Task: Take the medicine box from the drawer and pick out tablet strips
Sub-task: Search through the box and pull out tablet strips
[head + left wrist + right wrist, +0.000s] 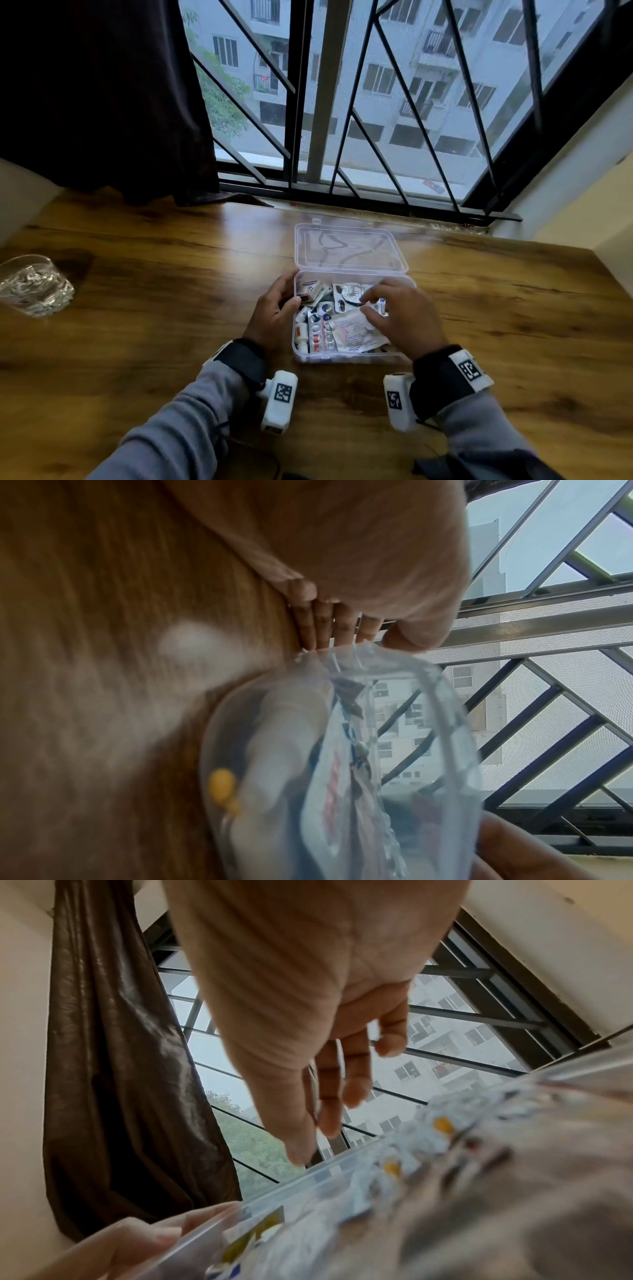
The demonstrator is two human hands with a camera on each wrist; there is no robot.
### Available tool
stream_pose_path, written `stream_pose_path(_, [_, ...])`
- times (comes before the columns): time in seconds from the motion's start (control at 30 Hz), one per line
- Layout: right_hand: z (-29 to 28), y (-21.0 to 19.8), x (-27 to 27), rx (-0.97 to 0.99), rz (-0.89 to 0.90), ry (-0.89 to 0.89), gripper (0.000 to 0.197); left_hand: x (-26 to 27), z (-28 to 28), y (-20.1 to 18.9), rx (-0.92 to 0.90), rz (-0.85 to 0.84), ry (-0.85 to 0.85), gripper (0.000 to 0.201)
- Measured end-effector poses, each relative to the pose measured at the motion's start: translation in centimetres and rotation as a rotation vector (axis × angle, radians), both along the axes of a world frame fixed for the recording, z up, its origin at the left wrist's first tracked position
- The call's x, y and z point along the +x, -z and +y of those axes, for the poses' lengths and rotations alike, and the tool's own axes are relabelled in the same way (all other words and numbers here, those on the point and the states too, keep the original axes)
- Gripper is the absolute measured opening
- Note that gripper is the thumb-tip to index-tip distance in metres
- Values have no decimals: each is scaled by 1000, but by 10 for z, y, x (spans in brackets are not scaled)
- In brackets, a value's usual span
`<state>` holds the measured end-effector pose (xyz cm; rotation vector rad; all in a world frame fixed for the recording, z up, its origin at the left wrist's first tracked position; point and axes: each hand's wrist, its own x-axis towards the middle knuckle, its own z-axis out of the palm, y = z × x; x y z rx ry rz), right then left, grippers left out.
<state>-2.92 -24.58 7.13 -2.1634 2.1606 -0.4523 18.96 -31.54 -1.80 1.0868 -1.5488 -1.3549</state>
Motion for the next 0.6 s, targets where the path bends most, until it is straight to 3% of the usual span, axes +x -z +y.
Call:
stream_pose_path(0.13, [-27, -1, 2, 259, 133, -30, 50, 0, 0, 1, -11, 0, 2, 58])
stream_pose_path(0.27, [-36, 8, 13, 320, 182, -37, 62, 0, 0, 2, -3, 13, 0, 57])
stream_pose_path(0.47, [-30, 12, 14, 200, 98, -73, 55, 0, -1, 2, 0, 20, -1, 56])
stream_pose_path(0.6, [-23, 4, 4, 283, 91, -191, 41, -1, -1, 0, -3, 35, -6, 56])
